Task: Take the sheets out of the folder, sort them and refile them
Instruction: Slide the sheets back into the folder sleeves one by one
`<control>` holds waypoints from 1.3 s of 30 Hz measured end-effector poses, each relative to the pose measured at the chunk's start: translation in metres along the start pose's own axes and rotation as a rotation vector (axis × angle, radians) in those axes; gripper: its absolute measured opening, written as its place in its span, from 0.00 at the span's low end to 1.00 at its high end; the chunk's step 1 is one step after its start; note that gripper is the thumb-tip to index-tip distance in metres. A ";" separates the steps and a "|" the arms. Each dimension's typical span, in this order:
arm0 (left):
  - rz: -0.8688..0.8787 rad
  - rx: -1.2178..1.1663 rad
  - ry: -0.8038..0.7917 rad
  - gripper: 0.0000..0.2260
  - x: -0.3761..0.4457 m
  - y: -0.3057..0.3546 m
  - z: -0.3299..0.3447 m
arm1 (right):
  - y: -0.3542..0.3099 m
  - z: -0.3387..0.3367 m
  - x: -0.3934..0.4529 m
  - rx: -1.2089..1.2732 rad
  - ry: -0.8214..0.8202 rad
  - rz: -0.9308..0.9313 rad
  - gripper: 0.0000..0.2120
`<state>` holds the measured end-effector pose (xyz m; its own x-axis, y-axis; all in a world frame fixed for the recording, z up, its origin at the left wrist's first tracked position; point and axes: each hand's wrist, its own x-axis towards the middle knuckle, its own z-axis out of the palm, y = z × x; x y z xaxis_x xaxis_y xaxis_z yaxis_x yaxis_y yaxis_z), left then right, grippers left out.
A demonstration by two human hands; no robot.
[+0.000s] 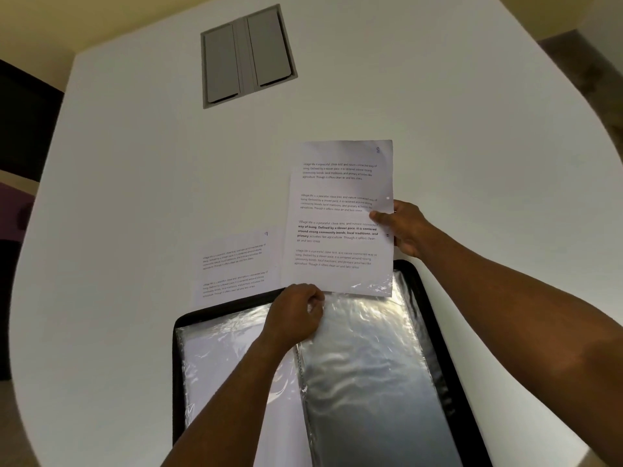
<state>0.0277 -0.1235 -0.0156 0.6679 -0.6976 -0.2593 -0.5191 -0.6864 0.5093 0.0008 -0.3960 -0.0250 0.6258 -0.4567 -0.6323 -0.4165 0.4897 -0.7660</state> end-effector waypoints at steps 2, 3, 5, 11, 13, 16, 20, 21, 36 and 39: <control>-0.014 -0.007 0.029 0.04 -0.001 -0.003 0.001 | 0.002 0.000 0.002 -0.014 -0.011 0.006 0.18; -0.018 -0.010 0.040 0.04 -0.001 -0.004 0.002 | 0.002 0.000 0.003 -0.022 -0.014 0.006 0.18; -0.022 -0.012 0.059 0.04 -0.001 -0.007 0.003 | 0.003 -0.001 0.005 -0.046 -0.019 -0.003 0.18; -0.016 -0.035 0.106 0.02 -0.002 -0.010 0.004 | 0.002 -0.007 0.009 -0.138 -0.052 -0.041 0.20; -0.013 -0.052 0.094 0.02 -0.001 -0.011 0.004 | 0.004 -0.007 0.009 -0.187 -0.078 -0.047 0.20; -0.014 -0.060 0.058 0.03 0.001 -0.010 0.004 | 0.007 -0.002 0.009 -0.227 -0.114 -0.039 0.19; -0.045 -0.059 0.016 0.03 0.005 -0.006 0.003 | 0.008 0.005 0.009 -0.246 -0.162 -0.020 0.17; -0.049 -0.052 0.010 0.03 0.006 -0.006 0.003 | 0.009 0.007 0.008 -0.252 -0.181 -0.006 0.17; -0.114 0.019 -0.069 0.07 0.009 -0.024 -0.009 | -0.005 -0.016 0.019 -0.347 -0.194 0.022 0.22; -0.107 -0.009 -0.090 0.05 0.011 -0.021 -0.007 | -0.002 -0.008 0.017 -0.381 -0.240 0.024 0.22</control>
<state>0.0497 -0.1157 -0.0238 0.6684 -0.6365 -0.3848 -0.4426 -0.7561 0.4821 0.0071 -0.4101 -0.0354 0.7297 -0.2414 -0.6397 -0.6176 0.1688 -0.7682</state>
